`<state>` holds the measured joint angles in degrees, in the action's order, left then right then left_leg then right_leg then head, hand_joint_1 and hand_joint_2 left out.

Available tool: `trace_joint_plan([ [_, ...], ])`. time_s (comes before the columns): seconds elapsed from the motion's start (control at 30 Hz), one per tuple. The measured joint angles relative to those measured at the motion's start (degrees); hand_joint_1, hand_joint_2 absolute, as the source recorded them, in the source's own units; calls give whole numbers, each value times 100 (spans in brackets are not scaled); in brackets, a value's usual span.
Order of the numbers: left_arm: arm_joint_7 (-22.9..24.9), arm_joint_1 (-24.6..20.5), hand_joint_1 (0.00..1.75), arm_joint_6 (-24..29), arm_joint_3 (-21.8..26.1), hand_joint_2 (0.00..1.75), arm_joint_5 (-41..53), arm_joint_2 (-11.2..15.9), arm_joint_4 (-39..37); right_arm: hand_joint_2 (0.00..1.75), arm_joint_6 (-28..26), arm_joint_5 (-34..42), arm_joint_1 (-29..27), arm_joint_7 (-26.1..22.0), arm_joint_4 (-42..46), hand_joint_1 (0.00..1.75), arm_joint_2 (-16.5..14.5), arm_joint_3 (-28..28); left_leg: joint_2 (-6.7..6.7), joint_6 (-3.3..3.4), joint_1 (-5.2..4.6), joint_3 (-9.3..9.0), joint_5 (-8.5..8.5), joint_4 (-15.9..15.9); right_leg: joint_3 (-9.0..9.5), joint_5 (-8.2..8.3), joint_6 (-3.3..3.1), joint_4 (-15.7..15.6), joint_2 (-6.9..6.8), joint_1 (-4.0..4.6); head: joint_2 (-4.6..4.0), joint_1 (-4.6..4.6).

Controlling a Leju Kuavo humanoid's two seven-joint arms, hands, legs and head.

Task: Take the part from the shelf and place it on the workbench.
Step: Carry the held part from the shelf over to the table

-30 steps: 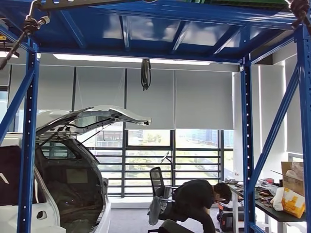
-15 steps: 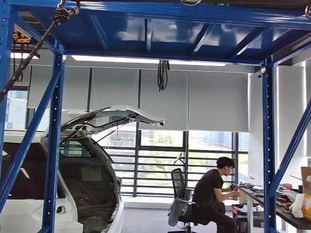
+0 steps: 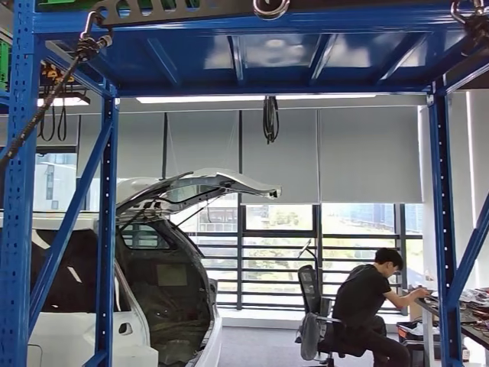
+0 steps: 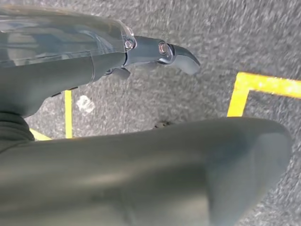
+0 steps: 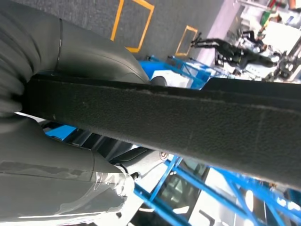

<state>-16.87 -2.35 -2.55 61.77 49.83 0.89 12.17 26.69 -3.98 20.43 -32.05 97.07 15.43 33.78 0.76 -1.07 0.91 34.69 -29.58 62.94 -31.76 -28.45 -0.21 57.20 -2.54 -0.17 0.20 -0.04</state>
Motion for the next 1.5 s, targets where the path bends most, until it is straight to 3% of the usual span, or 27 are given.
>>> trace_joint_plan([
  [0.07,-15,-34,0,-3,23,175,2,45,2,175,-19,8,43,19,-1,175,-1,78,95,59,-27,-195,119,-432,-29,-10,46,40,-46,29,0,0],
  [0.13,-26,-46,0,-5,44,175,1,71,3,175,-24,23,95,26,-15,175,-3,171,69,128,-42,-170,123,-454,-46,1,89,50,-96,35,0,-1],
  [0.2,-34,-44,0,-13,61,175,-1,86,3,175,-21,45,185,26,-65,175,-14,289,29,194,-26,-154,157,-468,-76,-91,143,133,-45,17,0,-1],
  [0.27,-37,-63,0,-21,74,175,0,94,4,175,-16,72,291,22,-165,175,-45,425,-11,243,-2,-138,187,-476,-274,-419,194,626,109,-1,0,-1],
  [0.33,-38,-80,0,-26,91,175,4,100,5,175,-16,92,357,20,-283,175,-92,564,-68,267,-3,-119,201,-474,-600,-778,220,1416,186,-12,0,-1],
  [0.37,-38,-80,0,-28,102,175,8,103,5,175,-18,97,378,20,-337,175,-116,626,-103,271,-6,-114,205,-473,-702,-844,223,1670,193,-14,0,-1],
  [0.4,-38,-78,0,-29,111,175,14,105,5,175,-18,100,402,20,-383,175,-138,682,-140,272,-10,-115,209,-471,-698,-790,217,1692,197,-13,0,-1],
  [0.43,-38,-78,0,-29,119,175,20,109,5,175,-18,104,435,20,-423,175,-159,731,-181,270,-15,-119,211,-470,-586,-629,200,1475,211,-13,0,-1],
  [0.53,-37,-90,0,-33,130,175,42,112,5,175,-22,131,554,17,-496,175,-208,825,-296,238,-16,-113,231,-467,-54,-88,101,348,424,-5,0,1],
  [0.6,-37,-101,0,-38,143,175,58,120,5,175,-28,166,612,13,-534,175,-225,878,-361,179,8,-61,266,-467,33,-28,61,98,516,15,2,2],
  [0.67,-38,-89,0,-38,161,175,80,133,5,175,-42,211,660,9,-569,175,-247,925,-414,115,17,-20,285,-475,31,-12,36,24,443,8,2,1],
  [0.73,-40,-84,0,-37,174,175,108,147,5,175,-62,260,716,0,-598,175,-280,969,-352,70,4,76,141,-309,47,19,-14,-74,361,-27,0,1],
  [0.77,-43,-95,0,-36,180,175,119,162,5,175,-70,278,736,-5,-612,175,-292,991,-289,50,4,191,-21,-59,48,36,-38,-104,314,-38,0,1],
  [0.83,-50,-118,0,-32,193,175,132,180,8,175,-78,293,759,-12,-654,175,-301,1032,-195,5,5,517,-373,692,36,46,-54,-111,225,-30,0,2],
  [0.87,-61,-121,0,-30,198,175,144,188,9,175,-79,296,764,-13,-677,175,-305,1050,-176,-14,11,633,-462,978,34,46,-54,-110,181,-27,0,2],
  [0.9,-80,-119,0,-29,202,175,157,189,10,175,-80,296,778,-13,-698,175,-314,1070,-161,-28,17,655,-447,1068,33,45,-52,-106,143,-27,0,2],
  [0.93,-107,-117,0,-29,205,175,169,194,11,175,-82,297,801,-13,-710,175,-326,1088,-143,-37,26,565,-326,920,34,42,-47,-98,112,-27,0,2],
  [1.0,-167,-128,0,-34,208,175,181,210,18,175,-90,297,880,-3,-720,175,-354,1122,-56,-40,37,176,27,187,33,21,-13,-62,66,-27,0,1],
  [1.07,-209,-157,0,-43,211,175,181,222,27,175,-96,296,976,28,-719,175,-378,1149,24,2,21,-94,191,-369,6,-9,43,0,35,-2,0,1],
  [1.2,-244,-163,0,-61,217,175,179,223,31,175,-100,299,1109,118,-717,175,-436,1185,-6,139,1,-95,197,-453,-35,-67,139,68,6,7,0,-1],
  [1.27,-249,-167,0,-62,220,175,175,222,31,175,-108,307,1157,133,-717,175,-451,1186,-36,199,22,-85,221,-461,-194,-334,189,447,109,-4,0,-1],
  [1.33,-258,-174,0,-62,229,175,164,222,31,175,-128,314,1163,142,-725,175,-453,1185,-75,227,19,-73,227,-460,-540,-722,212,1240,189,-9,0,-1],
  [1.37,-263,-172,0,-62,238,175,154,222,31,175,-140,316,1151,145,-734,175,-452,1185,-99,231,12,-71,228,-459,-700,-836,212,1590,197,-9,0,-1],
  [1.4,-269,-169,0,-62,250,175,145,221,31,175,-150,318,1140,146,-746,175,-451,1184,-125,233,4,-71,229,-458,-784,-846,204,1762,201,-8,0,-1],
  [1.43,-278,-168,0,-62,262,175,136,220,31,175,-158,320,1133,147,-757,175,-451,1180,-155,234,-5,-75,229,-457,-758,-737,186,1691,208,-5,0,-1],
  [1.5,-296,-173,0,-63,287,175,125,211,31,175,-165,325,1134,147,-766,175,-450,1166,-222,233,-19,-85,229,-457,-436,-297,110,942,282,9,0,-1],
])
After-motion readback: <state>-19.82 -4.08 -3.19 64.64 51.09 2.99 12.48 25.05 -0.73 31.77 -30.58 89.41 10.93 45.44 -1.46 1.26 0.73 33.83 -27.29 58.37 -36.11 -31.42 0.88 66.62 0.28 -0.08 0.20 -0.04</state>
